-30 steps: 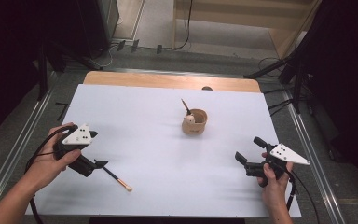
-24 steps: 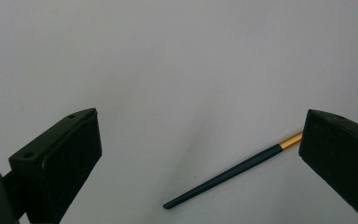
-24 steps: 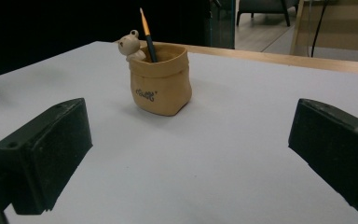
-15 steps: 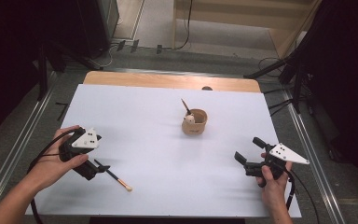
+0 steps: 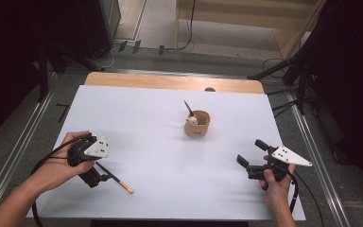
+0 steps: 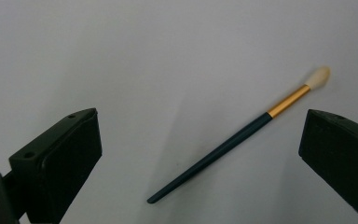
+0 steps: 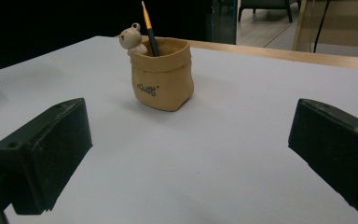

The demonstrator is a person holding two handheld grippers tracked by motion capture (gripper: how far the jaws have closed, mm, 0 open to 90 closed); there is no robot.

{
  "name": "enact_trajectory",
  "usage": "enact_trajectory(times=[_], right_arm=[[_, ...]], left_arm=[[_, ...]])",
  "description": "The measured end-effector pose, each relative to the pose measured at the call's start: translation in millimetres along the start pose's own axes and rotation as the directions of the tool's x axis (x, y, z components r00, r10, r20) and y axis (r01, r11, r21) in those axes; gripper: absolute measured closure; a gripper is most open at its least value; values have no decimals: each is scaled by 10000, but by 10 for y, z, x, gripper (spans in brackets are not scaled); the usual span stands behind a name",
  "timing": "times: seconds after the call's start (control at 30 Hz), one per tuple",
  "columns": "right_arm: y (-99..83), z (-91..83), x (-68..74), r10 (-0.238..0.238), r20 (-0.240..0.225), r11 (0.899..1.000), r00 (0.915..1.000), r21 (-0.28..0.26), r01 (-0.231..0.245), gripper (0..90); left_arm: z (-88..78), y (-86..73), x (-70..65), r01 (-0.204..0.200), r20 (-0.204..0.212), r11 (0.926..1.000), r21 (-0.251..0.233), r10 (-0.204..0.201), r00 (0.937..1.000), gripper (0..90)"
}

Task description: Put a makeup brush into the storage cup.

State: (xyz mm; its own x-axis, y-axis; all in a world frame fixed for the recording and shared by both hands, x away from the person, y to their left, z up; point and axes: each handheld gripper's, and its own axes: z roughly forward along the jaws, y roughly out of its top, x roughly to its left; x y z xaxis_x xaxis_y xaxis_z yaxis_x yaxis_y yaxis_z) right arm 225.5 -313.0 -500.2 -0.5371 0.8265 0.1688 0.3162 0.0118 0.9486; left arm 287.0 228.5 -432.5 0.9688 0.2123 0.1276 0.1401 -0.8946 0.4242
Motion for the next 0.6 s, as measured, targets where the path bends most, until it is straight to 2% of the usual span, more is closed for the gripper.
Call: enact_trajectory(times=[0.1, 0.3, 0.37, 0.6], right_arm=[[-2, -1, 0, 10, 12, 10000, 10000, 6, -10, 0], [-7, 1, -3, -5, 32, 10000, 10000, 25, 5, 0], [-9, 0, -2, 32, 45, 10000, 10000, 55, -32, 0], [-13, 5, 5, -14, 18, 9999, 10000, 115, 14, 0]], left_arm=[[38, 22, -20, -343, 150, 9987, 367, 337, 9993, 0], [112, 42, -65, -594, 212, 9952, 780, 579, 9981, 0], [129, 48, -64, -706, 350, 9933, 913, 676, 9971, 0], [233, 58, -106, -965, 513, 9824, 1597, 893, 9947, 33]])
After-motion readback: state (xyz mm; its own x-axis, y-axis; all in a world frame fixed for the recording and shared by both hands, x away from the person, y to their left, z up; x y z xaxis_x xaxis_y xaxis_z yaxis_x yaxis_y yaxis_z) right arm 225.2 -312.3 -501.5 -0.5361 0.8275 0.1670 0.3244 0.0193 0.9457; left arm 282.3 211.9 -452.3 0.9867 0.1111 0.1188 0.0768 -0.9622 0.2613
